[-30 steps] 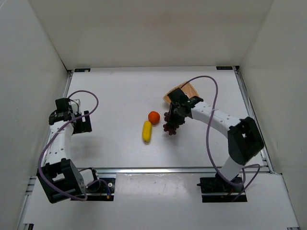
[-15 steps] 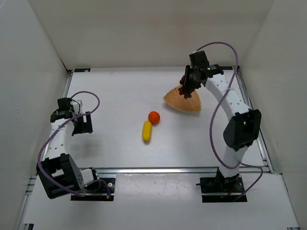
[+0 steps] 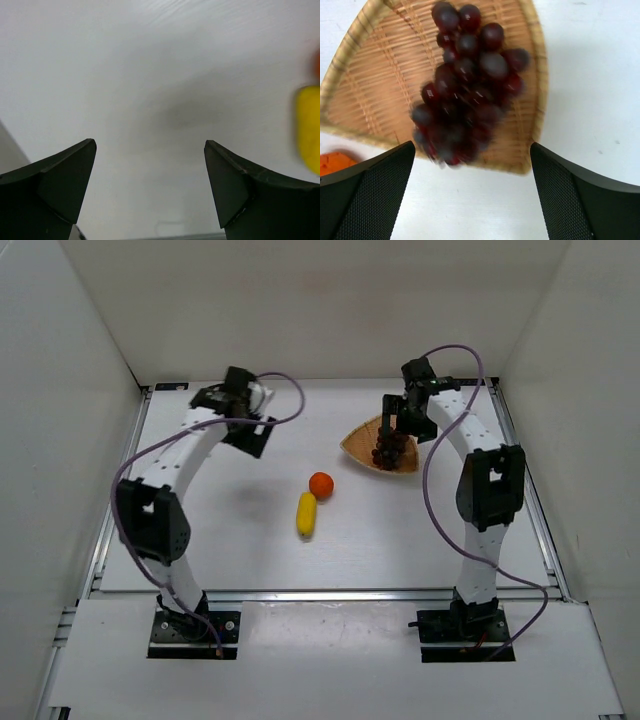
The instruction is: Place and organize the fake fruits in the fruit bowl
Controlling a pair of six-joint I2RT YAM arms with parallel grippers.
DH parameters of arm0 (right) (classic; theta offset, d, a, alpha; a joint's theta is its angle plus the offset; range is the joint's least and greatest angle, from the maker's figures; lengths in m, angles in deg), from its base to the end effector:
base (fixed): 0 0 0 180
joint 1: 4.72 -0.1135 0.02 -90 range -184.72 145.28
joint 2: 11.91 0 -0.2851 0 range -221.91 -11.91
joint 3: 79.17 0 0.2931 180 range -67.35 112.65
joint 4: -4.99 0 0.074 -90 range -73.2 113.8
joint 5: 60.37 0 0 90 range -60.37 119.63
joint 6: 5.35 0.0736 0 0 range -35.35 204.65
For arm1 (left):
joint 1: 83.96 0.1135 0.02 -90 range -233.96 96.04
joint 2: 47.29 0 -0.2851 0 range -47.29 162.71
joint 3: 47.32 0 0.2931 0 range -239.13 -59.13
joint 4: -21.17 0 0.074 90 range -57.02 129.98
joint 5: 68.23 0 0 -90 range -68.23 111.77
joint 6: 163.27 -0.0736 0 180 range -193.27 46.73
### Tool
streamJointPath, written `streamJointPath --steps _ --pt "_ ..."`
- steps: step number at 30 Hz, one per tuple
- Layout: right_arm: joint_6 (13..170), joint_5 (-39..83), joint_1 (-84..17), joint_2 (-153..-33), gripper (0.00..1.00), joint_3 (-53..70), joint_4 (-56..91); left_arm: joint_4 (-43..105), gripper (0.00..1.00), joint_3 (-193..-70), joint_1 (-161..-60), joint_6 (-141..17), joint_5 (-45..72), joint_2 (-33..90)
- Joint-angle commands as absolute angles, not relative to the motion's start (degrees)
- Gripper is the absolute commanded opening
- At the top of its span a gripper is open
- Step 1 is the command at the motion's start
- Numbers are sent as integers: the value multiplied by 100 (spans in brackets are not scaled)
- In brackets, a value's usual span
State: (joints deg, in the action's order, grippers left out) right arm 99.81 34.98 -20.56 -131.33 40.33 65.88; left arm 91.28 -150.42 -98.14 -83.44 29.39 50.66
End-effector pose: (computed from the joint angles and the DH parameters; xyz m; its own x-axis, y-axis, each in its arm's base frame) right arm 0.5069 0.1367 0.2337 -0.8703 0.0237 -0.4920 -0.0004 0.9988 0.0490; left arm 0.4033 -0.0918 0.2890 -0.8313 0.3906 -0.3954 0.3405 0.9202 0.1930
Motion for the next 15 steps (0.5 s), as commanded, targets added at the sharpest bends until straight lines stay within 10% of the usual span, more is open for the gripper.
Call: streamJointPath --steps 1,15 --pt "9959 3429 -1941 -12022 100 3786 6392 9556 100 -16018 -10934 -8434 3091 5710" --pt "10310 3148 -833 -9725 100 1800 6102 9160 100 -17831 -12474 -8452 3257 8366"
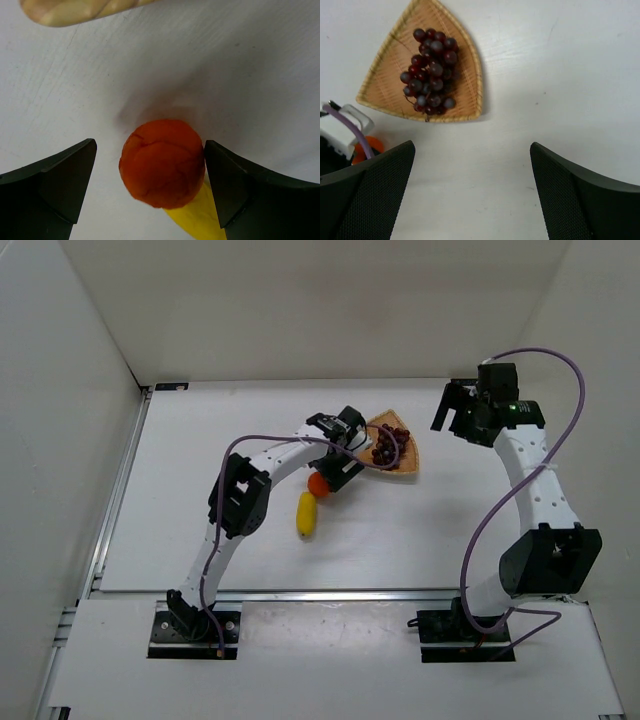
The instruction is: Place and organize the fake fruits in the fruit bowl
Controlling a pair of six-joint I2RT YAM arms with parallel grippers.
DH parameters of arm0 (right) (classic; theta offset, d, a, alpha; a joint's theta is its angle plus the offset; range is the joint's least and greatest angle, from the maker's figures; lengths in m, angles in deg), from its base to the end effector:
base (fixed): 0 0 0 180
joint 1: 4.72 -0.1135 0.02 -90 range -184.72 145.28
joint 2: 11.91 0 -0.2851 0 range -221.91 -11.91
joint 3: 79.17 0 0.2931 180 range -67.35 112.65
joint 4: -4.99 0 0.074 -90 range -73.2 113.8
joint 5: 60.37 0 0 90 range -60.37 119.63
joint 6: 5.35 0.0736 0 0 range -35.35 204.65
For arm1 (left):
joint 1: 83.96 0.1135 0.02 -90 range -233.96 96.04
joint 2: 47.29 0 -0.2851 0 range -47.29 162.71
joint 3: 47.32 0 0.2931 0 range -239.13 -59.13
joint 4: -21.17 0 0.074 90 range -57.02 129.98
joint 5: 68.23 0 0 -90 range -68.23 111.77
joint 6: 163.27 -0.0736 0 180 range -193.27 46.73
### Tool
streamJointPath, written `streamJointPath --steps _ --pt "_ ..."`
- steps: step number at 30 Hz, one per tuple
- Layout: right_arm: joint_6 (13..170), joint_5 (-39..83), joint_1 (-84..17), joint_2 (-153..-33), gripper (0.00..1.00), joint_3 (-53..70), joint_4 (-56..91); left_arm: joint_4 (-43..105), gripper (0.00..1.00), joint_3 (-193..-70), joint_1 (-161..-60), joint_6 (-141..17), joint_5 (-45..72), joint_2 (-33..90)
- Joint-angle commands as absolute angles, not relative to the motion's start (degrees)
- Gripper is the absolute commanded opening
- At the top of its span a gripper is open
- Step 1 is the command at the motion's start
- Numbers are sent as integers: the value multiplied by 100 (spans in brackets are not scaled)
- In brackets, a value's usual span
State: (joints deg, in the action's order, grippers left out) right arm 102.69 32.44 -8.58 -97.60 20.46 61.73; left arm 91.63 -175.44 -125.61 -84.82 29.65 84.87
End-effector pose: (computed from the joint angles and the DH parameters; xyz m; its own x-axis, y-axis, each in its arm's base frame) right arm 0.3906 0.0227 0.3682 -0.6543 0.2659 -0.7080 0.1801 0.9640 0.1956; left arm 0.4124 -0.3533 0.1626 -0.5791 0.7805 -0.2354 0.7623 0.6208 0.1829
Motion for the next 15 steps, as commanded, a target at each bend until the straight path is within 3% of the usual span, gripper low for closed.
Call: streamJointPath --steps 1,4,5,8,9,12,15 --pt "10310 3148 -833 -9638 100 1799 6101 9160 100 -17692 -12474 -8452 3258 8419" --pt "10310 3201 -781 -9576 100 1676 6101 9160 98 -17498 -12474 -8513 3084 8420" --pt "10310 3201 -780 -9576 100 1676 6049 9160 80 -17410 -12422 -8513 3021 8420" --pt "10372 3096 -780 -9576 100 1676 5996 9212 53 -17409 -12422 -8461 2872 8271" --pt "10372 3095 -780 -9576 100 1676 5996 9213 38 -17409 -12422 -8461 2871 8209" --pt "10433 3025 -780 -9576 100 1676 5934 9327 21 -17216 -12422 -8461 2871 7815" --pt "10486 2972 -780 -9576 100 1624 5821 9458 16 -17075 -12422 -8461 3099 7681"
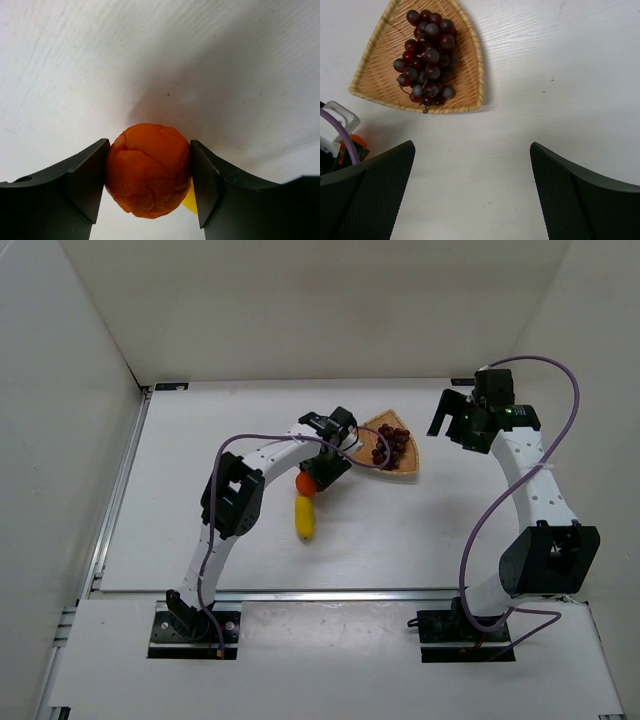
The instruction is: Place and organize the fake fruits in the fruit bowl
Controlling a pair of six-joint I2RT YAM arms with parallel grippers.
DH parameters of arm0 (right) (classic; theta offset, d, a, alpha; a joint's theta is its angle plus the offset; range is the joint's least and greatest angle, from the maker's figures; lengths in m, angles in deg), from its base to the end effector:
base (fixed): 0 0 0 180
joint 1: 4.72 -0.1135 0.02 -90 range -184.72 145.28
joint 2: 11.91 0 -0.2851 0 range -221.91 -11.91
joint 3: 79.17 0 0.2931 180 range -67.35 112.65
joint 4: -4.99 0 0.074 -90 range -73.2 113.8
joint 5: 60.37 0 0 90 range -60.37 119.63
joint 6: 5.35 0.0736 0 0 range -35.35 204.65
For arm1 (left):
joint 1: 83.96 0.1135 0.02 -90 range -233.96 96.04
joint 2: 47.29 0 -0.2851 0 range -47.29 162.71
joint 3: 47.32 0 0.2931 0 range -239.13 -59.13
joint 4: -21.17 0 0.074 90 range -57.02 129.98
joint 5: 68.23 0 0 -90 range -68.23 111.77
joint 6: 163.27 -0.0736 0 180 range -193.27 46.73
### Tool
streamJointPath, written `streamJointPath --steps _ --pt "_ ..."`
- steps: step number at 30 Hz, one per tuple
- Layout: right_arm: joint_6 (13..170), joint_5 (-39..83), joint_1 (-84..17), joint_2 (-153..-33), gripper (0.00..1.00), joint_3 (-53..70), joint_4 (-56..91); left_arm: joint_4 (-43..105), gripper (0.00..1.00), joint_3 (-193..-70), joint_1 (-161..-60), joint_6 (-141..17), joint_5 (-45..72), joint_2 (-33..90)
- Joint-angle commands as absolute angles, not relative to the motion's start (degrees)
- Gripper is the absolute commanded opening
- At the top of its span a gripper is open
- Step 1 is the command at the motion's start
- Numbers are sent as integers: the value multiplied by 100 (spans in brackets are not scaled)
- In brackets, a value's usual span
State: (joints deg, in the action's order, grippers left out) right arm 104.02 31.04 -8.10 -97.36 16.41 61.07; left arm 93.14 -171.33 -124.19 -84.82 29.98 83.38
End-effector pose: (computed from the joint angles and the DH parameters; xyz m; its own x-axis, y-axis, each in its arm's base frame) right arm 0.3880 0.0211 0.3432 -0.6908 0.2913 -0.6618 0.1985 0.9565 0.2139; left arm 0.4083 -0.3316 0.1518 -0.6096 0.7753 -0.1651 0.7551 0.6314 0.1766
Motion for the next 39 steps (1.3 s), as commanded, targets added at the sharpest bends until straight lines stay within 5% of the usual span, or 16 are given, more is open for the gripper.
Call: streamJointPath --steps 1,7,20,21,23,25,32,39 --pt "10547 2902 -780 -9576 100 1623 5820 9459 15 -17179 -12422 -8461 3239 7603" --pt "10662 2892 -780 -9392 100 1097 5522 8270 15 -17761 -12720 -8741 4286 7269" --pt "10557 2797 -385 -9391 100 964 5460 7183 30 -20028 -12914 -9445 3135 9158" --pt "10557 2796 -384 -9339 100 964 5460 7183 41 -19880 -12914 -9550 2978 9158" --pt "10495 2796 -384 -9339 100 1016 5521 7069 81 -19748 -12914 -9612 2915 9071" --pt "10425 2744 -384 -9216 100 1017 5521 7068 100 -19747 -12914 -9682 3054 9000" --pt "10250 2682 -586 -8707 100 1069 5521 7068 100 -19537 -12914 -9691 3950 7877" --pt "9738 2744 -3076 -9221 100 1078 5521 7068 100 -17465 -11747 -9648 5068 5742"
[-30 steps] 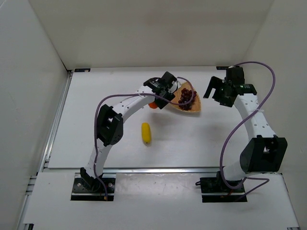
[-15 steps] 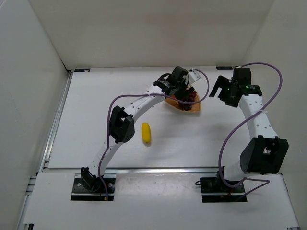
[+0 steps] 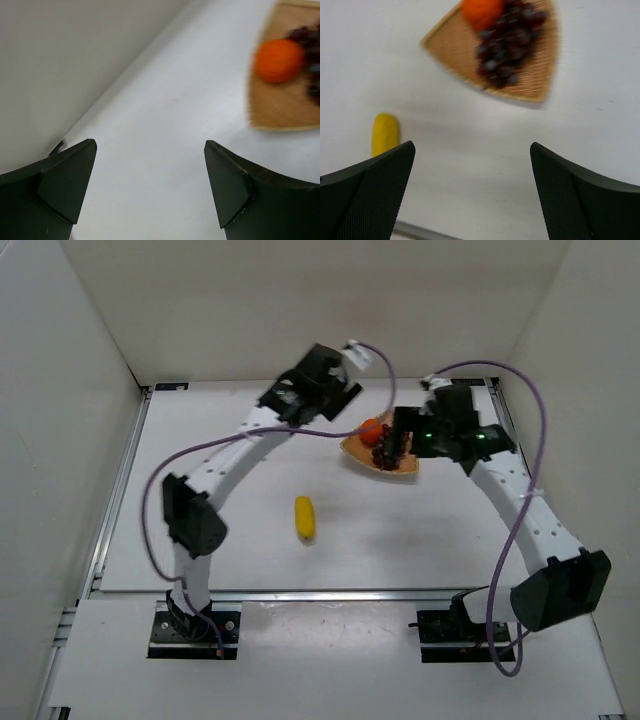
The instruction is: Place and organize the fake fruits in the fruit bowl
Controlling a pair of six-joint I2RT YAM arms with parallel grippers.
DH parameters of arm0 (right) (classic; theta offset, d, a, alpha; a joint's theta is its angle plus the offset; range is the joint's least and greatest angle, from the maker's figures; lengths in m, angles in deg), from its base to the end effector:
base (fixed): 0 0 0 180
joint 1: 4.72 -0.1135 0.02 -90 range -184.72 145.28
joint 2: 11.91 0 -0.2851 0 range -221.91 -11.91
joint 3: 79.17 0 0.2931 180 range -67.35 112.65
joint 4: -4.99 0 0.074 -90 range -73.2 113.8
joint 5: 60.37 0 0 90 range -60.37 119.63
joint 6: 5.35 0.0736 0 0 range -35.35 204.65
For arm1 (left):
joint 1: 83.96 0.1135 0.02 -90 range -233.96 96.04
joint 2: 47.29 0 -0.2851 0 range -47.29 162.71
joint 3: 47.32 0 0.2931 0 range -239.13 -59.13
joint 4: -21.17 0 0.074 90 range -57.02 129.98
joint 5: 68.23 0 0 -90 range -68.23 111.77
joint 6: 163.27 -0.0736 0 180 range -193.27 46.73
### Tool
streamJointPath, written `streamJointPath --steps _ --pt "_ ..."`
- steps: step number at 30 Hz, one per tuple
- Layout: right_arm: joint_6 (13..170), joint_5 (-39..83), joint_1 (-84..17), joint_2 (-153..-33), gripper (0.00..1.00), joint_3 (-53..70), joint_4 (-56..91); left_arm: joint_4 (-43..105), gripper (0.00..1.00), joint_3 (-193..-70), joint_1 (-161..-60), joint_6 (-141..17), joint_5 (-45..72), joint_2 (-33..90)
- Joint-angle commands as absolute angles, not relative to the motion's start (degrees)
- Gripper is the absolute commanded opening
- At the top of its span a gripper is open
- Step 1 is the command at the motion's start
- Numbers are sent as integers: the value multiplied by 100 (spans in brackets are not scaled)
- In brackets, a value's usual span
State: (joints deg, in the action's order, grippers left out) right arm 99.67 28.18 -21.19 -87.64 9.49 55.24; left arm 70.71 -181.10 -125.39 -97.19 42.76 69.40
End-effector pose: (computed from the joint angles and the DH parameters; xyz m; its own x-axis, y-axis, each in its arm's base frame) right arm 0.3378 0.1018 0.3659 -0.6400 0.0810 -0.7641 -0.1417 0.9649 0.2209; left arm 0.4288 -0.3433 0.3778 -0.2091 0.6895 -0.6935 0.5207 0.6788 0.5178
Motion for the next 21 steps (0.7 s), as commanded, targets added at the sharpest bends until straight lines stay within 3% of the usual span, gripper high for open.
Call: streamJointPath --steps 1,5,8,14,17,21 --pt "9931 2744 -3387 -9407 100 1148 5521 7068 100 -17105 -11527 -9578 5121 5156" --pt "10485 2719 -4837 -10523 100 1771 5328 7068 100 -14762 -10264 -9209 5262 3653" --pt "10759 2717 -5374 -11838 100 2527 5328 7182 100 -13355 -9464 -9024 5131 2630" --pt "11207 3165 -5667 -13458 100 3617 6196 7516 100 -11900 -8239 -8857 4437 1364" --pt "11417 3236 -5728 -13724 100 3724 6399 7709 100 -11442 -7826 -8690 4137 1091" --pt "11550 3297 -5781 -13734 91 3434 6400 7842 100 -11169 -7649 -8391 3848 975"
